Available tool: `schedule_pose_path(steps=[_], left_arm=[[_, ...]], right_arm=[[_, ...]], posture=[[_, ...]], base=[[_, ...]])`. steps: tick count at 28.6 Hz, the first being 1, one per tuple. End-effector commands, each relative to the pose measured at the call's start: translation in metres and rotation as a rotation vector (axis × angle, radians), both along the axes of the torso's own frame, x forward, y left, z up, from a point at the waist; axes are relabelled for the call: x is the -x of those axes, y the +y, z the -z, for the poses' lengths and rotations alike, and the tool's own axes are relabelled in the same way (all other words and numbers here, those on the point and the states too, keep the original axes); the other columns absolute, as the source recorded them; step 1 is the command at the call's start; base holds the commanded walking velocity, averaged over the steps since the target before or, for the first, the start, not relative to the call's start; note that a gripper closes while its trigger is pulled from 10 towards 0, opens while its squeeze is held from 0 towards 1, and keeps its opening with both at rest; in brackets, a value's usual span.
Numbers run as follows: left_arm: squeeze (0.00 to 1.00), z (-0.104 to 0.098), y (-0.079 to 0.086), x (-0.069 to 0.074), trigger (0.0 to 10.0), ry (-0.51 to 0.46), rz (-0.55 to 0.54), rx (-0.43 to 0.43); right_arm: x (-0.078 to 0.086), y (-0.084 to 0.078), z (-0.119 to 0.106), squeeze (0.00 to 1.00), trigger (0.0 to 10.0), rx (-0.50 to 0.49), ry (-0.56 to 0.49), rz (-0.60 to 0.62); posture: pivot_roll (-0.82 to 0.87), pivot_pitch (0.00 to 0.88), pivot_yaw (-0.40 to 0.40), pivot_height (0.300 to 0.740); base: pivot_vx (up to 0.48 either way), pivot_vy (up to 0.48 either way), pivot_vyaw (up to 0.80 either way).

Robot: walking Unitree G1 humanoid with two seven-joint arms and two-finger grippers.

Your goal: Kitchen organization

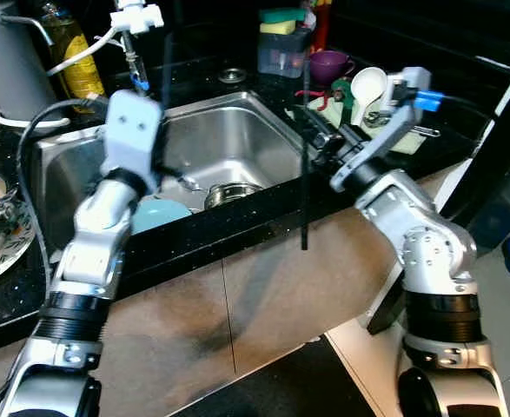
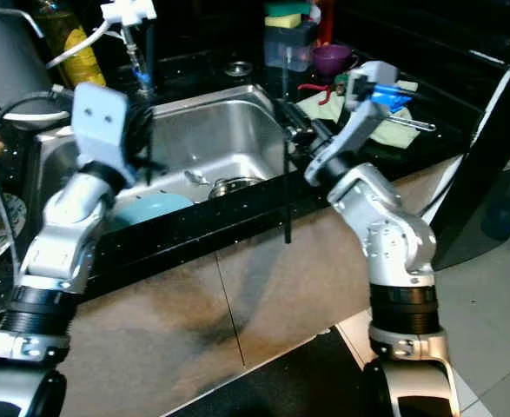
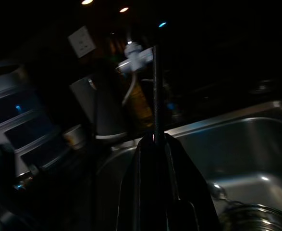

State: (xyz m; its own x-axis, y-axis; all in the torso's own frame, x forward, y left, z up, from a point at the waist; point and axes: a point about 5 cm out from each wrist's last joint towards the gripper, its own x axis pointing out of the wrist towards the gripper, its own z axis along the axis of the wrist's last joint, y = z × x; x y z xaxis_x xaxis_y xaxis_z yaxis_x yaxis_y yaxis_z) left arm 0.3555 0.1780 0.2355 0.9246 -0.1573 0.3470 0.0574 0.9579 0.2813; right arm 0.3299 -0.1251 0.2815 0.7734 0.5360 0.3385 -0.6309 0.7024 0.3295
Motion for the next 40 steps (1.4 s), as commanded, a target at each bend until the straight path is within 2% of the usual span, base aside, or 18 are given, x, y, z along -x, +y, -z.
schedule_pose_path(steps=[1,4,6,12,13,14,15,19,22,23,24,26,31,33,34,38,40], left_arm=[[0.0,0.006,0.007,-0.005,10.0,0.0,-0.02,-0.042],[0.0,0.016,0.01,-0.009,10.0,0.028,-0.024,-0.05],[0.0,0.029,0.012,-0.014,10.0,0.074,-0.011,-0.011],[0.0,0.038,0.004,-0.017,10.0,0.113,0.027,0.007],[0.12,0.042,0.0,-0.018,10.0,0.131,0.057,0.015],[0.12,0.042,0.0,-0.018,10.0,0.131,0.057,0.015],[1.0,0.047,-0.007,-0.019,10.0,0.145,0.1,0.019],[1.0,0.049,-0.009,-0.019,10.0,0.147,0.121,0.023],[1.0,0.034,-0.005,-0.02,10.0,0.074,0.081,0.083],[0.93,0.026,-0.004,-0.02,10.0,0.041,0.063,0.097],[0.0,0.018,-0.004,-0.018,10.0,0.009,0.055,0.097],[0.0,0.008,-0.006,-0.015,10.0,-0.036,0.057,0.088],[0.0,-0.013,-0.017,-0.002,10.0,-0.127,0.118,0.151],[0.0,-0.016,-0.02,0.001,10.0,-0.138,0.134,0.161],[0.0,-0.025,-0.032,0.013,10.0,-0.17,0.211,0.219],[0.0,-0.03,-0.039,0.02,10.0,-0.19,0.239,0.228],[0.0,-0.033,-0.035,0.025,10.0,-0.211,0.193,0.157]], right_arm=[[0.005,0.004,-0.007,0.0,10.0,-0.001,-0.029,-0.027],[0.007,0.004,-0.009,0.0,10.0,-0.001,-0.035,-0.033],[0.009,0.003,-0.011,0.0,10.0,-0.002,-0.04,-0.033],[0.012,0.002,-0.012,0.0,10.0,-0.005,-0.047,-0.036],[0.012,0.002,-0.013,0.0,10.0,-0.005,-0.048,-0.035],[0.012,0.002,-0.013,0.0,10.0,-0.005,-0.048,-0.035],[0.013,0.001,-0.014,0.0,10.0,-0.006,-0.048,-0.032],[0.012,0.002,-0.014,0.0,10.0,-0.008,-0.047,-0.033],[0.013,0.004,-0.014,0.0,10.0,-0.018,-0.049,-0.052],[0.013,0.006,-0.013,0.0,10.0,-0.02,-0.049,-0.058],[0.013,0.007,-0.011,0.0,10.0,-0.022,-0.047,-0.063],[0.012,0.01,-0.008,0.0,10.0,-0.023,-0.043,-0.069],[0.006,0.017,-0.001,0.0,10.0,-0.028,-0.022,-0.059],[0.004,0.018,0.0,0.0,10.0,-0.029,-0.019,-0.053],[-0.009,0.023,0.007,0.0,10.0,0.003,0.011,0.038],[-0.019,0.028,0.01,0.0,10.0,0.034,0.031,0.12],[-0.035,0.038,0.011,0.0,10.0,0.074,0.084,0.265]], posture=[[-0.02,0.0,0.028,0.74],[-0.03,0.0,0.031,0.74],[-0.04,0.0,0.033,0.74],[-0.05,0.0,0.039,0.74],[-0.05,0.0,0.039,0.74],[-0.05,0.0,0.039,0.74],[-0.05,0.0,0.036,0.74],[-0.05,0.0,0.036,0.74],[-0.04,0.0,0.032,0.74],[-0.04,0.0,0.032,0.74],[-0.03,0.0,0.031,0.74],[-0.02,0.0,0.028,0.74],[0.0,0.0,0.023,0.74],[0.0,0.0,0.023,0.74],[0.02,0.0,0.023,0.74],[0.02,0.0,0.022,0.74],[0.04,0.0,0.016,0.74]], base=[[0.0,0.0,0.0],[0.0,0.0,0.0],[0.0,0.0,0.0],[0.0,0.0,0.0],[0.0,0.0,0.0],[0.0,0.0,0.0],[0.0,0.0,0.0],[0.0,0.0,0.0],[0.0,0.0,0.0],[0.0,0.0,0.0],[0.0,0.0,0.0],[0.0,0.0,0.0],[0.0,0.0,0.0],[0.0,0.0,0.0],[0.0,0.0,0.0],[0.0,0.0,0.0],[0.0,0.0,0.0]])
